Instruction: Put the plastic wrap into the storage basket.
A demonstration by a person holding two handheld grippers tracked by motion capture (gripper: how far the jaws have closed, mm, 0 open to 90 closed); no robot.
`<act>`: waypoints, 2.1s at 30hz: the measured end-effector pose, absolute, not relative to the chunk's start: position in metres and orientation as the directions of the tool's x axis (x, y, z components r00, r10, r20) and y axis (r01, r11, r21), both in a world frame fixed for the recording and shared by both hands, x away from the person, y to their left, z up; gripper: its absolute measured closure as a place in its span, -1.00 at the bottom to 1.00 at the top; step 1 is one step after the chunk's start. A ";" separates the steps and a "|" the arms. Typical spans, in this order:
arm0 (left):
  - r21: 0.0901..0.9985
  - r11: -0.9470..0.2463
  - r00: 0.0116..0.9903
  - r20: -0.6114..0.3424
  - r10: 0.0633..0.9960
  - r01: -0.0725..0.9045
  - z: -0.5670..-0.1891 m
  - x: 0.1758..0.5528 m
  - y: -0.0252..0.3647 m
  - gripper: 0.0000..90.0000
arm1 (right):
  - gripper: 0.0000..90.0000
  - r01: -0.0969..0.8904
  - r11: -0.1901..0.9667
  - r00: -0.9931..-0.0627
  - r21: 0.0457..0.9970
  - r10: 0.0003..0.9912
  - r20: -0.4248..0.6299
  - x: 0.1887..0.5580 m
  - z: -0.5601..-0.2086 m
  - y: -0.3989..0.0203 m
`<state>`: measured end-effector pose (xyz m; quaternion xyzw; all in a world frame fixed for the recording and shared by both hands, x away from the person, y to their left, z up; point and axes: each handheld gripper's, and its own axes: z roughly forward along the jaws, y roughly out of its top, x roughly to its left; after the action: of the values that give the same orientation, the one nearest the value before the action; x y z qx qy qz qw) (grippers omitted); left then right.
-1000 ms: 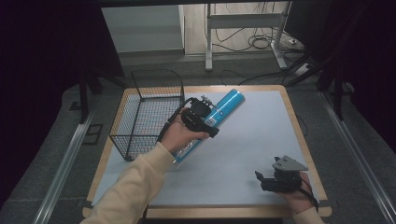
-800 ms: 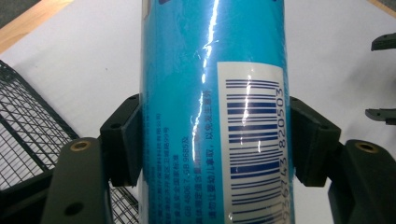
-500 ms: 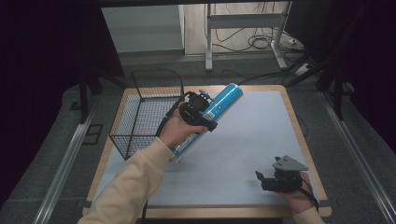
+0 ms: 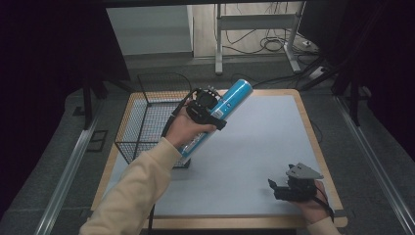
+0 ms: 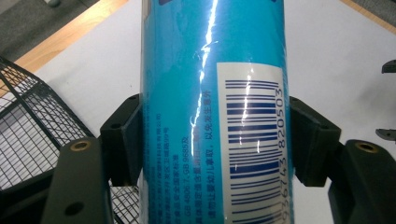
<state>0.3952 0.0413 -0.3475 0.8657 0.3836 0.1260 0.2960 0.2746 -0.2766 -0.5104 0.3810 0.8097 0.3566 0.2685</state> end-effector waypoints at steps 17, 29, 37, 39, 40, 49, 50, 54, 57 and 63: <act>0.622 -0.495 0.647 -0.026 0.762 0.607 -0.337 0.415 0.055 -0.29 | -0.77 0.429 0.451 -0.563 0.782 0.811 -0.159 0.275 -0.511 -0.278; 0.634 -0.465 0.623 -0.032 0.782 0.617 -0.324 0.426 0.068 -0.29 | -0.77 0.431 0.451 -0.562 0.782 0.812 -0.158 0.276 -0.511 -0.278; 0.637 -0.462 0.614 -0.021 0.789 0.617 -0.314 0.431 0.070 -0.29 | -0.77 0.429 0.451 -0.561 0.783 0.812 -0.161 0.276 -0.511 -0.278; 0.638 -0.455 0.606 -0.022 0.795 0.621 -0.313 0.434 0.072 -0.29 | -0.77 0.431 0.450 -0.561 0.782 0.813 -0.159 0.276 -0.511 -0.279; 0.640 -0.454 0.603 -0.019 0.798 0.621 -0.312 0.436 0.073 -0.29 | -0.77 0.431 0.451 -0.561 0.781 0.812 -0.160 0.276 -0.512 -0.279; 0.645 -0.444 0.581 -0.001 0.814 0.622 -0.313 0.448 0.085 -0.29 | -0.76 0.421 0.444 -0.553 0.791 0.817 -0.165 0.276 -0.510 -0.279; 0.645 -0.440 0.578 -0.002 0.816 0.625 -0.314 0.449 0.087 -0.29 | -0.76 0.423 0.442 -0.551 0.791 0.819 -0.162 0.276 -0.510 -0.280; 0.644 -0.426 0.559 -0.002 0.829 0.635 -0.320 0.455 0.095 -0.29 | -0.76 0.423 0.445 -0.553 0.789 0.817 -0.164 0.276 -0.511 -0.280; 0.642 -0.421 0.551 -0.002 0.835 0.641 -0.323 0.457 0.099 -0.29 | -0.76 0.424 0.444 -0.553 0.789 0.817 -0.162 0.276 -0.510 -0.280; 0.626 -0.412 0.532 -0.004 0.847 0.662 -0.332 0.462 0.108 -0.29 | -0.76 0.424 0.443 -0.553 0.790 0.817 -0.162 0.276 -0.510 -0.279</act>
<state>0.4617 0.1085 -0.3320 0.8252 0.4571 0.1589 0.2914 0.2759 -0.2794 -0.5104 0.3858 0.8042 0.3601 0.2735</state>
